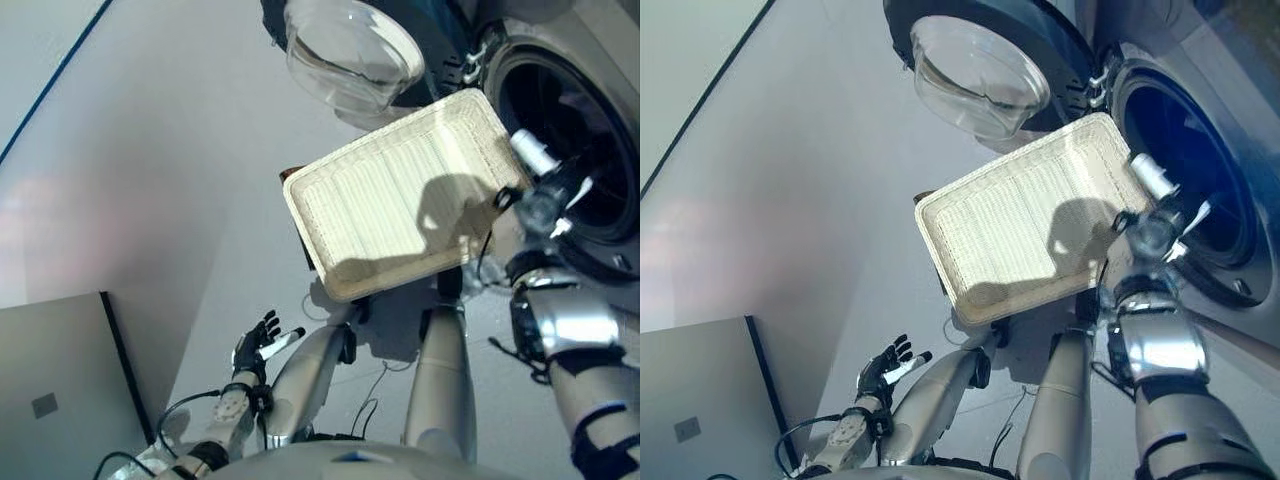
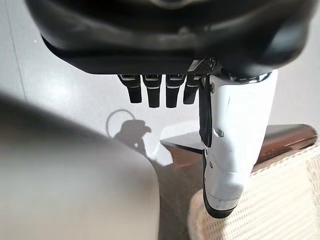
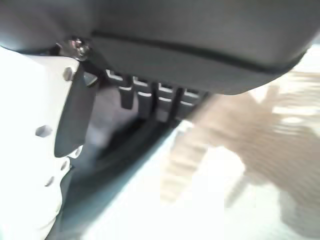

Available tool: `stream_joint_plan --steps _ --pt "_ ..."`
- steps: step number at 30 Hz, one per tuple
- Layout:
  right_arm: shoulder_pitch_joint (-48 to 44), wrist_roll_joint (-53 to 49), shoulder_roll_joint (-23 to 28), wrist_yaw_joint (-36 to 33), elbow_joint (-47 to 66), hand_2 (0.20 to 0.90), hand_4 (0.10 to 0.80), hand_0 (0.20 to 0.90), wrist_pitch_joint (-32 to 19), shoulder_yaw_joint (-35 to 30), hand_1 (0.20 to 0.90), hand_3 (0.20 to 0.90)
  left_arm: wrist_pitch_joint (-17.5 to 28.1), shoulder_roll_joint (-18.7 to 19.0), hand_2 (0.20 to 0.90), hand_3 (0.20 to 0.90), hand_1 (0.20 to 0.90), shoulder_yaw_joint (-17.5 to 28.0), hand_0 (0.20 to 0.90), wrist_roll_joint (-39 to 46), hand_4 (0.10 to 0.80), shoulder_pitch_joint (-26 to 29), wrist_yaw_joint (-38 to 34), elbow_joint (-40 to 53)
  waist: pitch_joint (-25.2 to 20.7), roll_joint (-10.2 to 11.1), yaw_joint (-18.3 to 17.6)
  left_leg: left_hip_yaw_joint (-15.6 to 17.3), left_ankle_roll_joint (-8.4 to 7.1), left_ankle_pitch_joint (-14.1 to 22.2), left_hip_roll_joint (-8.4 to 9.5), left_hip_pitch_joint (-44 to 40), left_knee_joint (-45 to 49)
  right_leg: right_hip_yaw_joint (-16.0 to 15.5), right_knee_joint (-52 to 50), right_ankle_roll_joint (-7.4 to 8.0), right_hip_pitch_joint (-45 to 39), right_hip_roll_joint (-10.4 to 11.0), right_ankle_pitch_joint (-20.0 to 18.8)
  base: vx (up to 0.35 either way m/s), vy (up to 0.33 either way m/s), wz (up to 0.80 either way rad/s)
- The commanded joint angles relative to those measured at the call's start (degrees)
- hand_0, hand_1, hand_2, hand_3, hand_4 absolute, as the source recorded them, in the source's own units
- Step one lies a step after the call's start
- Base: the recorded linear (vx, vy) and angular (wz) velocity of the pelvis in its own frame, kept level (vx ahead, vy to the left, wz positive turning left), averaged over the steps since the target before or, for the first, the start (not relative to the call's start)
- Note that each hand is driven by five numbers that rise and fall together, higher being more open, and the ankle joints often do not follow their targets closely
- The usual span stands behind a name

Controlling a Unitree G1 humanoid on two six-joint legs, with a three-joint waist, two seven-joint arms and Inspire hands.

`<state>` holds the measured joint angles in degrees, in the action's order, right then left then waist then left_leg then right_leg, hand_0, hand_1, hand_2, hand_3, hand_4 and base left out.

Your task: Pick up the clothes and place them into the washing machine

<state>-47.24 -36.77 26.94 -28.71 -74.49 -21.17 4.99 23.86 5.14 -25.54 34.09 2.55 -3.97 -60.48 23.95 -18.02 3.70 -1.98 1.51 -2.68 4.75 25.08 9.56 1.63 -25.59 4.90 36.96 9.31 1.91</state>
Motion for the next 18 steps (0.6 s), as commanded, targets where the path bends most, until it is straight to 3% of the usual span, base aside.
stream_joint_plan --steps 1,9,10,12,18 --pt "3.2 1.2 -2.4 4.4 3.1 0.9 0.8 0.9 -1.3 0.9 0.9 0.9 0.1 2.2 0.9 0.9 0.9 2.4 0.9 -2.6 0.8 -2.0 -1.2 -6.6 -2.8 2.9 0.6 0.4 -2.46 -0.9 0.02 3.8 1.6 -2.5 7.2 -2.68 -7.1 -2.7 -0.8 0.053 -0.092 0.1" --pt "20.0 2.2 -9.9 10.2 6.9 0.9 0.8 0.9 -0.3 1.5 0.9 0.9 -0.8 3.6 0.9 0.9 0.9 7.3 0.9 -7.4 0.8 -2.0 -1.7 -10.0 -5.8 8.3 1.1 -1.5 -2.51 -1.4 -0.42 -1.3 -0.8 -5.7 12.3 -1.87 -14.3 -2.3 -2.0 0.047 -0.057 0.13" --pt "20.0 2.2 -9.9 10.1 6.9 0.9 0.8 0.9 -0.3 1.5 0.9 0.9 -0.8 3.7 0.9 0.9 0.9 7.4 0.9 -7.4 0.8 -2.0 -1.7 -10.0 -6.0 8.2 1.1 -1.6 -2.52 -1.7 -0.46 -1.1 -1.0 -5.7 12.7 -1.87 -14.3 -2.4 -2.4 0.032 -0.034 0.13" --pt "25.5 3.2 -11.4 11.3 10.5 0.9 0.8 0.9 -0.3 1.7 0.9 0.9 -1.0 4.1 0.9 0.9 0.9 8.8 0.9 -8.5 0.8 -2.2 -1.9 -11.2 -7.4 10.5 1.0 -2.2 -2.48 -1.3 -0.73 -3.4 -1.7 -6.5 13.9 -1.49 -17.1 -2.2 -2.3 0.09 -0.054 0.12" --pt "30.6 6.9 -11.7 13.3 12.7 0.9 0.8 0.9 0.8 2.0 0.9 0.9 -1.5 5.0 0.9 0.9 0.9 11.1 0.9 -10.5 0.8 -1.9 -2.3 -12.7 -11.8 14.0 1.2 -3.2 -2.65 -1.5 -1.4 -7.6 -4.4 -8.1 17.9 -0.63 -21.7 -1.8 -3.4 0.07 -0.044 0.1"
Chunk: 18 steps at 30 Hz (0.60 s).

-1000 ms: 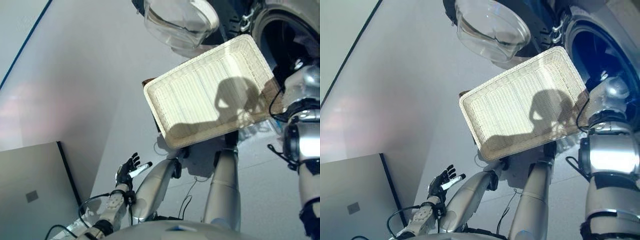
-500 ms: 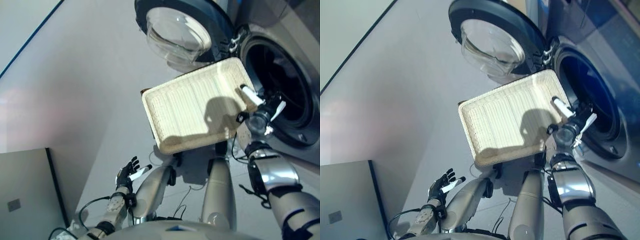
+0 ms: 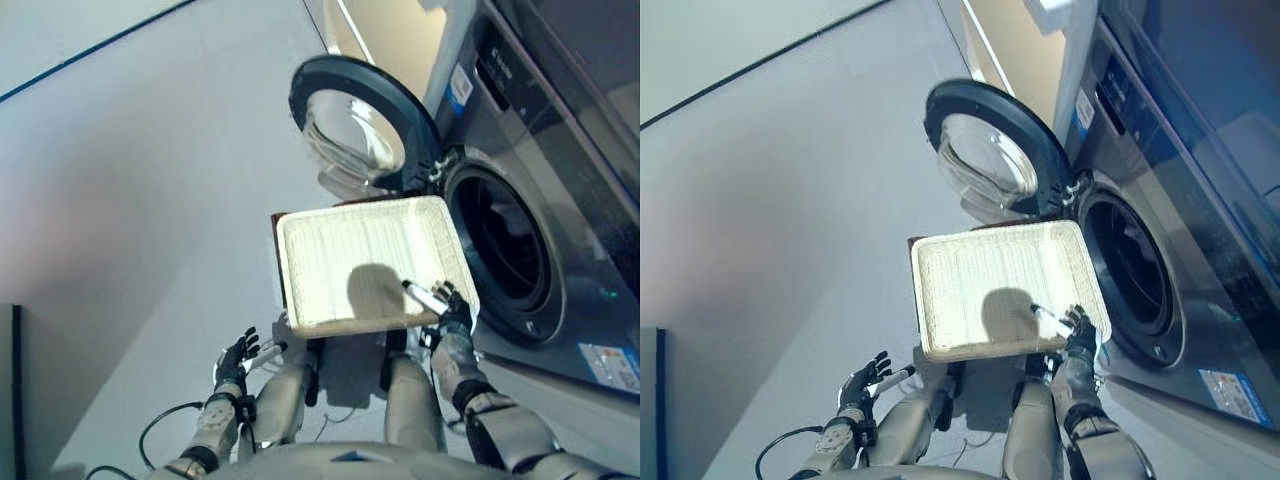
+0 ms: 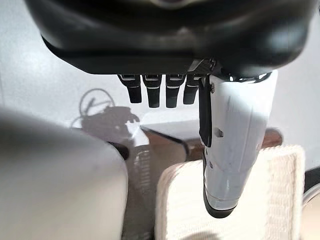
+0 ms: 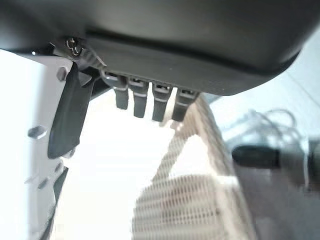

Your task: Pick up the clothes and place them into the washing machine

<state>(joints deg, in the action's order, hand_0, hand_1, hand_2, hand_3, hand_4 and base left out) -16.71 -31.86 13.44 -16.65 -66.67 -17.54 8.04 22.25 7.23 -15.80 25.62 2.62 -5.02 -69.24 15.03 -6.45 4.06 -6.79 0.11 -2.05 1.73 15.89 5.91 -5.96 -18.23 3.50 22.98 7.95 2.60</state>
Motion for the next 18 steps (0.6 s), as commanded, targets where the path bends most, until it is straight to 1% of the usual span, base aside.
stream_joint_plan --steps 1,2,4,5,6,7,8,9,10,12,16,18 --pt "0.6 2.1 1.4 1.6 4.2 0.9 0.8 0.9 -2.6 -1.1 0.9 0.9 -0.1 3.0 0.9 0.9 0.9 1.5 0.9 -2.7 0.8 -1.7 -1.5 -4.7 -3.7 3.0 0.9 1.5 -1.28 -2.1 1.54 0.6 -1.4 -0.8 11.3 0.9 -8.7 -0.4 -4.3 0.078 -0.041 0.07" --pt "0.6 2.1 1.4 1.6 4.2 0.9 0.8 0.9 -2.6 -1.1 0.9 0.9 0.0 3.0 0.9 0.9 0.9 1.5 0.9 -2.7 0.8 -1.7 -1.5 -4.7 -3.6 3.0 0.9 1.4 -1.29 -2.2 1.54 0.5 -1.5 -0.8 11.5 0.9 -8.9 -0.4 -4.3 0.049 -0.026 0.11" --pt "2.8 3.2 0.8 2.6 3.1 0.9 0.8 0.9 -1.7 -1.2 0.9 0.9 -0.6 3.4 0.9 0.9 0.9 2.9 0.9 -3.1 0.8 -1.2 -1.9 -5.5 -6.2 4.3 0.9 1.4 -1.41 -2.2 1.33 -1.8 -2.9 -1.3 13.0 1.26 -11.2 -0.5 -4.8 0.071 -0.032 0.11" --pt "2.8 3.2 0.7 2.6 3.1 0.9 0.8 0.9 -1.7 -1.2 0.9 0.9 -0.6 3.4 0.9 0.9 0.9 2.9 0.9 -3.1 0.8 -1.2 -1.9 -5.5 -6.2 4.3 0.9 1.4 -1.41 -2.2 1.32 -1.9 -2.9 -1.3 13.1 1.26 -11.3 -0.5 -4.8 0.113 -0.032 0.05" --pt "4.7 4.6 0.1 4.0 1.5 0.9 0.8 0.9 -0.9 -1.3 0.9 0.9 -1.1 3.7 0.9 0.9 0.9 4.1 0.9 -4.4 0.8 -1.3 -1.9 -7.2 -8.3 5.0 0.9 1.6 -1.41 -1.9 1.38 -3.8 -3.8 -1.6 14.3 1.56 -13.2 -0.5 -5.2 0.092 -0.021 0.03" --pt "6.0 6.2 -0.2 4.5 1.0 0.9 0.8 0.9 -0.5 -0.9 0.9 0.9 -1.4 3.8 0.9 0.9 0.9 4.4 0.9 -5.1 0.8 -1.4 -1.6 -8.0 -9.2 5.3 0.8 1.7 -1.42 -1.8 1.36 -4.8 -4.2 -1.6 14.9 1.7 -14.1 -0.5 -5.3 0.092 -0.021 0.03" --pt "6.1 6.2 -0.2 4.5 1.0 0.9 0.8 0.9 -0.5 -0.9 0.9 0.9 -1.4 3.8 0.9 0.9 0.9 4.4 0.9 -5.1 0.8 -1.5 -1.6 -8.0 -9.2 5.4 0.8 1.6 -1.42 -1.8 1.35 -4.9 -4.2 -1.6 15.0 1.71 -14.2 -0.5 -5.4 0.082 -0.013 0.03" --pt "8.2 9.0 -0.4 5.2 0.0 0.9 0.8 0.9 0.2 -0.4 0.9 0.9 -2.1 3.8 0.9 0.9 0.9 5.1 0.9 -6.4 0.8 -1.9 -0.9 -9.3 -11.0 5.8 0.8 1.9 -1.36 -1.5 1.26 -6.3 -4.8 -1.7 15.8 1.91 -15.5 -0.5 -5.5 0.059 -0.003 -0.01" --pt "8.2 9.0 -0.5 5.2 0.1 0.9 0.8 0.9 0.2 -0.4 0.9 0.9 -2.1 3.8 0.9 0.9 0.9 5.1 0.9 -6.4 0.8 -1.9 -0.9 -9.3 -11.0 5.8 0.8 1.9 -1.36 -1.5 1.26 -6.4 -4.8 -1.7 15.8 1.92 -15.6 -0.5 -5.5 0.063 -0.013 -0.01" --pt "11.7 14.1 -1.2 6.7 -1.9 0.9 0.8 0.9 1.3 1.1 0.9 0.9 -3.1 3.7 0.9 0.9 0.9 5.4 0.9 -9.5 0.8 -2.5 -0.1 -11.6 -13.6 6.5 0.5 2.2 -1.41 -1.4 0.91 -8.3 -6.0 -1.9 16.8 2.3 -17.4 -0.4 -5.7 0.039 -0.025 0.02" --pt "15.1 24.8 -1.1 6.5 -4.2 0.9 0.8 0.9 2.9 4.6 0.9 0.9 -4.0 3.6 0.9 0.9 0.9 5.2 0.9 -12.7 0.8 -3.5 1.5 -13.1 -16.0 7.0 0.0 2.8 -1.72 -2.0 0.68 -10.0 -7.7 -2.2 17.8 2.83 -18.9 -0.3 -6.2 0.0 0.0 0.0" --pt "15.8 24.9 -1.3 7.2 -5.4 0.9 0.8 0.9 3.2 4.5 0.9 0.9 -4.3 3.5 0.9 0.9 0.9 5.1 0.9 -13.1 0.8 -3.7 2.0 -13.1 -16.6 7.0 -0.1 2.7 -1.81 -2.2 0.65 -10.5 -8.2 -2.5 18.2 2.93 -19.3 -0.3 -6.3 -0.014 -0.01 0.06"
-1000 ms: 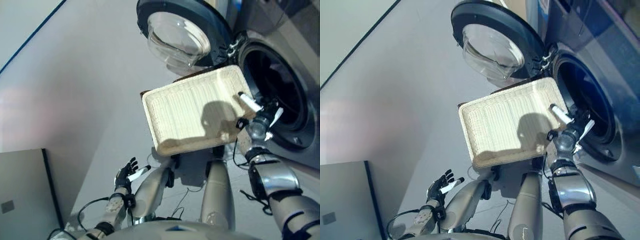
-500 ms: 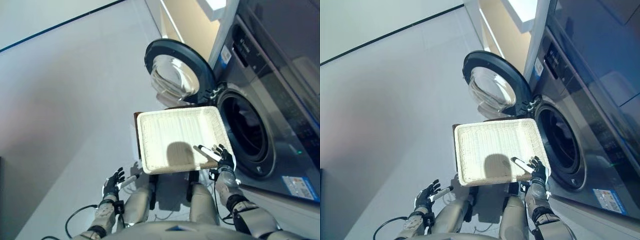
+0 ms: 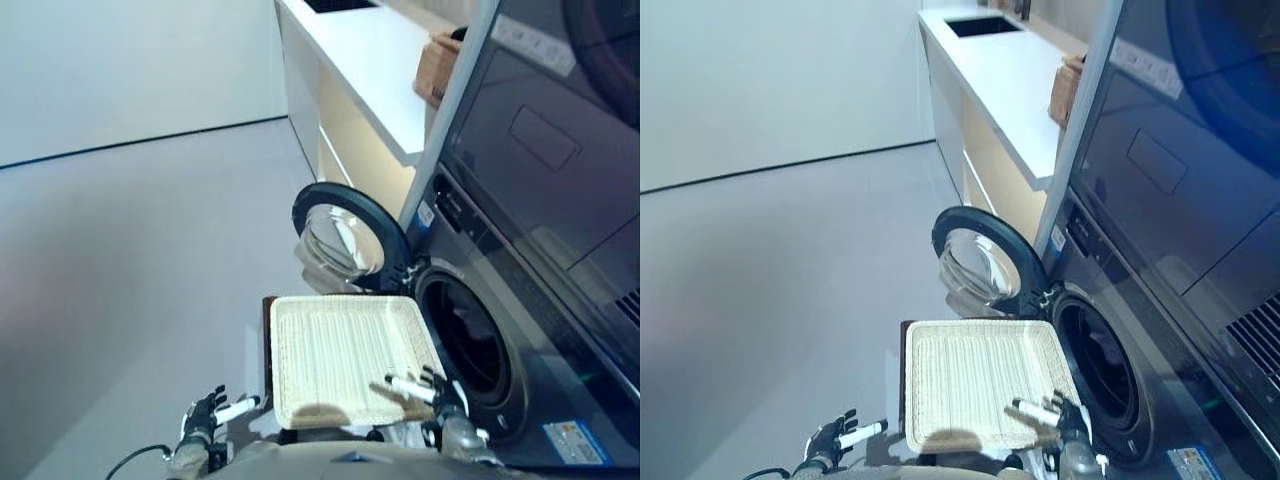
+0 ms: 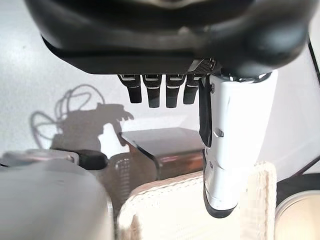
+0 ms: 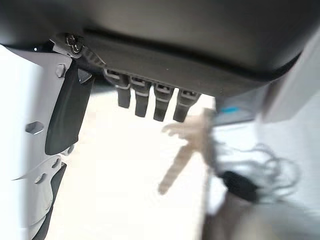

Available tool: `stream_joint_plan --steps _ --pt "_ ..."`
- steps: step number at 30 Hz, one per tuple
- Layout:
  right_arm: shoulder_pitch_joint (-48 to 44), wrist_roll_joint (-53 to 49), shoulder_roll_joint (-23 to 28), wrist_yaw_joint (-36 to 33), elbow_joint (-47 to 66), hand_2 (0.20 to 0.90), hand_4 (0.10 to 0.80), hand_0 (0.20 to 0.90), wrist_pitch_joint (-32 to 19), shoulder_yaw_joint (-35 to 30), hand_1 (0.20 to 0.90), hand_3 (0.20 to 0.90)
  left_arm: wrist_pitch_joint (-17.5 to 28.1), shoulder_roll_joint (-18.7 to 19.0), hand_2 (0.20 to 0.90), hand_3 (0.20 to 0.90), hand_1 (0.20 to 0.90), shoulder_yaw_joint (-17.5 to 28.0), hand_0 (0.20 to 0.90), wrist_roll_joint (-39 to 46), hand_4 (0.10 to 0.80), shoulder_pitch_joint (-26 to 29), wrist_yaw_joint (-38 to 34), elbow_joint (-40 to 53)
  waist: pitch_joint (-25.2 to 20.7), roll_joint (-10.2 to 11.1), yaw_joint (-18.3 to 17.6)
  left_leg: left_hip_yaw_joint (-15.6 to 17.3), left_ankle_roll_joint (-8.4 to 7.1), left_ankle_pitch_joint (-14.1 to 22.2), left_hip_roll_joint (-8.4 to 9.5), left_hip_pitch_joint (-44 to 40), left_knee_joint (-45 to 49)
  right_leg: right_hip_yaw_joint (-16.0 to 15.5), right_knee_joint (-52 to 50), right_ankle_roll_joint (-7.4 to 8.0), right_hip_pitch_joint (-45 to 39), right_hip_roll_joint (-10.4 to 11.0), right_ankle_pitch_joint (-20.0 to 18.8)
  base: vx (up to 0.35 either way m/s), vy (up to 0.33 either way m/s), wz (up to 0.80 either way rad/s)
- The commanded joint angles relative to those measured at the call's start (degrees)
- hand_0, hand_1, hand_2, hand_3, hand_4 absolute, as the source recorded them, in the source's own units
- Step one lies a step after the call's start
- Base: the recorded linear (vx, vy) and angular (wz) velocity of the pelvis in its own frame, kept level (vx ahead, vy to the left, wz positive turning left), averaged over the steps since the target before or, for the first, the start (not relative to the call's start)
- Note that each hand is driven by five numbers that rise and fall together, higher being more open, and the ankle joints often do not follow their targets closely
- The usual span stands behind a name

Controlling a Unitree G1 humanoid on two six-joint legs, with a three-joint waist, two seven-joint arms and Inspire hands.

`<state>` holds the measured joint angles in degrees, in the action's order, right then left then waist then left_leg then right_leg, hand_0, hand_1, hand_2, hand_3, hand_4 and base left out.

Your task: Pick up the clothes and place them into the washing machine

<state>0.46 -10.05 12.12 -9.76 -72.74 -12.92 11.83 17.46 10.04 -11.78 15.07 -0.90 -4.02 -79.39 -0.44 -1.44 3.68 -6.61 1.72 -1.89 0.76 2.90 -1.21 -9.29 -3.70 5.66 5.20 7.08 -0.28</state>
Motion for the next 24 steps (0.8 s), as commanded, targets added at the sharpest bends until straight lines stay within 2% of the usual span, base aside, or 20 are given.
stream_joint_plan --steps 1,9,24 --pt "-1.0 3.4 -0.1 1.1 -2.3 0.9 0.8 0.9 -0.7 0.1 0.9 0.9 -0.2 0.4 0.9 0.9 0.9 1.1 0.9 -3.2 0.8 -0.2 1.9 -3.8 -1.7 2.0 0.2 2.4 -3.53 -2.8 1.64 2.0 -1.7 0.7 3.6 0.84 -2.0 0.6 -3.3 -0.012 -0.002 0.14" --pt "0.1 12.3 -0.2 1.6 -14.0 0.9 0.8 0.9 3.8 -0.5 0.9 0.9 -2.7 -0.5 0.9 0.9 0.9 -1.1 0.9 -9.9 0.8 1.1 5.1 -3.4 -4.4 1.8 -0.6 1.2 -3.38 -1.7 1.35 -1.9 -1.4 -1.3 1.9 0.59 -6.3 0.8 -1.4 0.019 0.005 0.13" --pt "-2.2 14.6 4.7 4.3 -15.5 0.9 0.8 0.9 4.9 -1.0 0.9 0.9 -4.0 -2.1 0.9 0.9 0.9 -2.7 0.9 -12.4 0.8 0.6 8.7 -1.8 -7.0 1.4 0.0 1.1 -3.04 -0.2 1.31 -4.2 -0.3 -0.9 1.8 0.45 -8.7 0.6 -0.2 0.004 -0.003 0.03"
